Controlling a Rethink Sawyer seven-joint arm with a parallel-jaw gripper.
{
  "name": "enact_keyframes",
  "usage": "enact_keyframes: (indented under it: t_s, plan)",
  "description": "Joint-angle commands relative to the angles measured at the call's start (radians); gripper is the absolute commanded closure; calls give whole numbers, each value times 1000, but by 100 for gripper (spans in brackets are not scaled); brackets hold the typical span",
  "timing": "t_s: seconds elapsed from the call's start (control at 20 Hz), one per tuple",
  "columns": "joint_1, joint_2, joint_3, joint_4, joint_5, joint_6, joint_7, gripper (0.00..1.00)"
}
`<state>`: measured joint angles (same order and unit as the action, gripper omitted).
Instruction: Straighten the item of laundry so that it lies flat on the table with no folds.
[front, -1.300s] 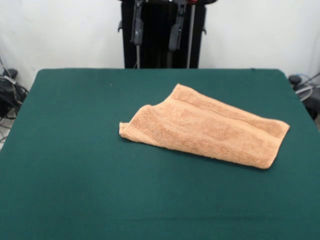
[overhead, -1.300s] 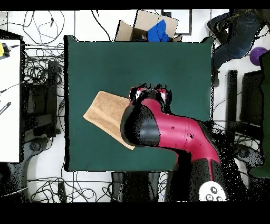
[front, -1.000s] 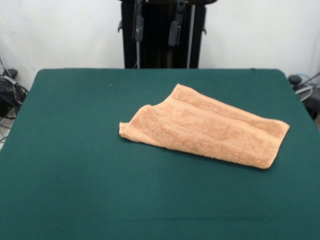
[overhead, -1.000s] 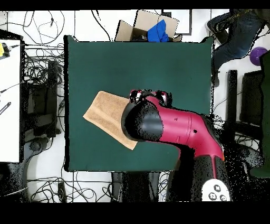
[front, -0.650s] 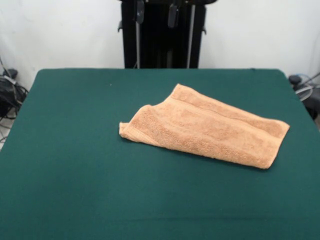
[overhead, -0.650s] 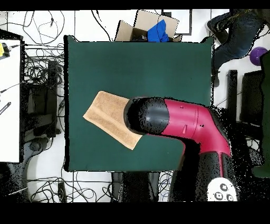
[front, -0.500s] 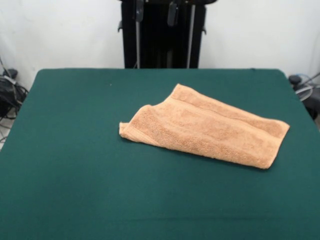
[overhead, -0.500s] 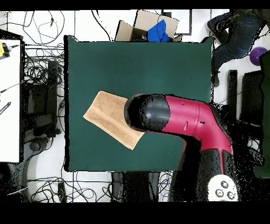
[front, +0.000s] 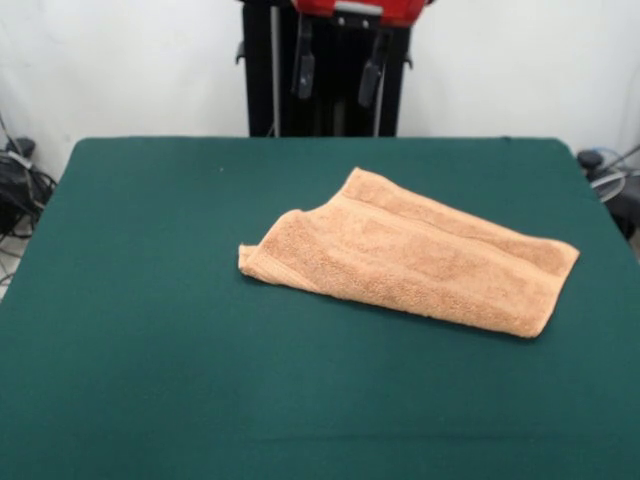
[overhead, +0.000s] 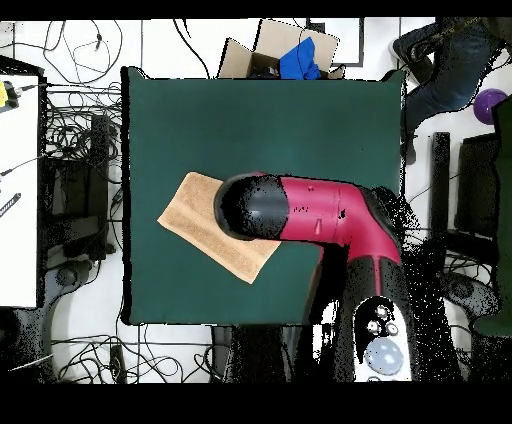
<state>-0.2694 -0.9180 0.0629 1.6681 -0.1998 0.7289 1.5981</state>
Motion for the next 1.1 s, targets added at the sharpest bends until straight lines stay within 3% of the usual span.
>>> enact_keyframes:
  t_s: [0.05, 0.75, 1.1]
  plan:
    - [26, 74, -66, 78, -7, -67, 264, 0]
    - [86, 197, -113, 81, 84, -185, 359, 0]
    - [114, 232, -132, 89, 136, -236, 352, 0]
